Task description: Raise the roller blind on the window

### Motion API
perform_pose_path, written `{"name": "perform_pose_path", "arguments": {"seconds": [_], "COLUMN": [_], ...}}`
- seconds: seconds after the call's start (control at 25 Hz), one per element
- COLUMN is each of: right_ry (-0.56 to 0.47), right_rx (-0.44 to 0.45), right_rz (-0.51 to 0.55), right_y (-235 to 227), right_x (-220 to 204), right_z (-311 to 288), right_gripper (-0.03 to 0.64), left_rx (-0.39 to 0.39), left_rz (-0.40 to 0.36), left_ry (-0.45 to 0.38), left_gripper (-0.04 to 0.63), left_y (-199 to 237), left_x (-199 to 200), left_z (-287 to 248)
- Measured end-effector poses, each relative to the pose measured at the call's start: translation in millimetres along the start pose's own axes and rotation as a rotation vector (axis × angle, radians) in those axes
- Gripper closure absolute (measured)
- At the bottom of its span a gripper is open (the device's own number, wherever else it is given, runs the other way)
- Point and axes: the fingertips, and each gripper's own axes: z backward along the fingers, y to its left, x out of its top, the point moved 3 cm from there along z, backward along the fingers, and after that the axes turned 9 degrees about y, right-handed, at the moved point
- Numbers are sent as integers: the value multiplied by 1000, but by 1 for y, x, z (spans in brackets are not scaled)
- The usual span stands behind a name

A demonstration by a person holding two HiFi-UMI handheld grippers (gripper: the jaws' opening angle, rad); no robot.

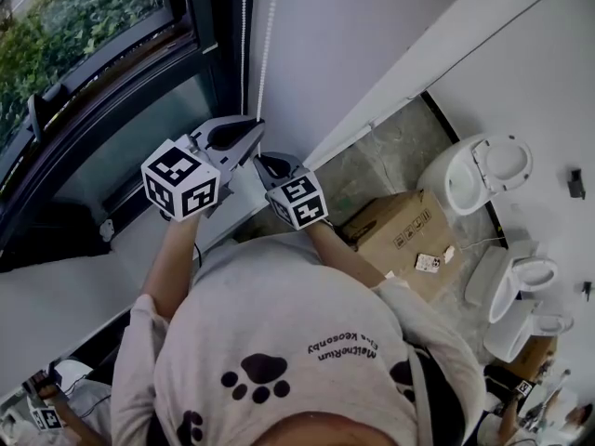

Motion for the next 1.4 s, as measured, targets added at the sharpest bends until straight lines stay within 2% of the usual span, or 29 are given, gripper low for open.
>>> {"name": "perform_pose_path", "arguments": {"seconds": [0.12, 0.24, 0.36, 0.48, 0.68, 0.88, 1.4], "right_ry": [7, 5, -17, -74, -158, -299, -473], "right_rx": [3, 5, 19, 14, 3, 16, 6], "right_rz": [6, 59, 72, 78, 69, 63, 189], "right_y": [2, 3, 8, 9, 5, 3, 23], "right_x": [-7, -3, 5, 20, 64, 121, 224], "right_z": [1, 2, 15, 36, 80, 126, 186], "right_gripper": [604, 604, 524, 523, 523, 523, 525], "left_rx": [-5, -3, -2, -1, -3, -4, -5], "left_rz": [18, 8, 8, 8, 6, 8, 9], "left_ry": [-9, -16, -23, -27, -35, -39, -47], "left_gripper": [586, 587, 588, 588, 588, 588, 588], "left_y": [-4, -4, -4, -4, -4, -4, -9], "left_x": [-7, -5, -5, -7, -8, -9, -9], "left_z": [-1, -2, -1, -2, -2, -1, -1]}}
